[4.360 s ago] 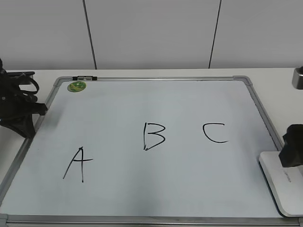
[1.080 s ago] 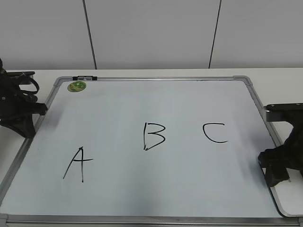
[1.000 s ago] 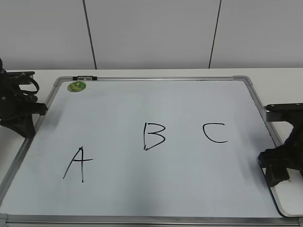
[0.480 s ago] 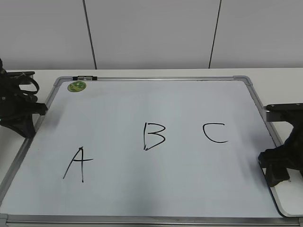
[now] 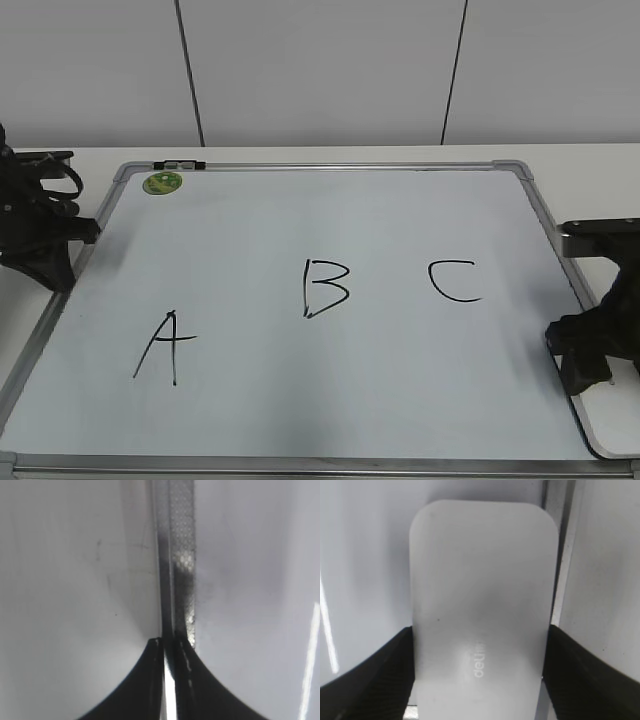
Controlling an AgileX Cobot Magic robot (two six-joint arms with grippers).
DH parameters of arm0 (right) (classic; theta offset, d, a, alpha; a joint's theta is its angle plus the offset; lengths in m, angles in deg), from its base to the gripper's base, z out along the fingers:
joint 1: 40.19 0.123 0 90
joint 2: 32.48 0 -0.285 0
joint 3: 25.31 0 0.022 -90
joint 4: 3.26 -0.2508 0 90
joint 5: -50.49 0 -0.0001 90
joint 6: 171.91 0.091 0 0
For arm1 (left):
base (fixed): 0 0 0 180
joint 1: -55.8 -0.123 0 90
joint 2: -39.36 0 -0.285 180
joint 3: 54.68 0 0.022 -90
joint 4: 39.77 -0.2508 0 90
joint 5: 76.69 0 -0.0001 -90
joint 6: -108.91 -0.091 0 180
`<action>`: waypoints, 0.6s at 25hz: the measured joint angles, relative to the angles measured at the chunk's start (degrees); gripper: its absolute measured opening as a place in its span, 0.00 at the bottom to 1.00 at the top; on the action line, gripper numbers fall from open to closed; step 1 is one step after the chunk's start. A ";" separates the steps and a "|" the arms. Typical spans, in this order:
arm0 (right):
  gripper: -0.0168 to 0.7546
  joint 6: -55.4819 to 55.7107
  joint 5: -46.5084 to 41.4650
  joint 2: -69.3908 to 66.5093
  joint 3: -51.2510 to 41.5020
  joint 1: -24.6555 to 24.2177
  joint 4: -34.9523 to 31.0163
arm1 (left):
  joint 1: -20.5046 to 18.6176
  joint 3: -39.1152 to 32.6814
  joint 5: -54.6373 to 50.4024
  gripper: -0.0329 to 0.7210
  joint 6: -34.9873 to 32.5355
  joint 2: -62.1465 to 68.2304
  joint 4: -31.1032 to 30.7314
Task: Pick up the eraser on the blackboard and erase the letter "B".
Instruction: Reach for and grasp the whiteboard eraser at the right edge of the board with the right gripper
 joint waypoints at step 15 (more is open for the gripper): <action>0.77 0.00 -0.13 -0.48 0.00 0.00 0.58 | 0.00 0.00 0.08 0.06 0.00 0.00 0.00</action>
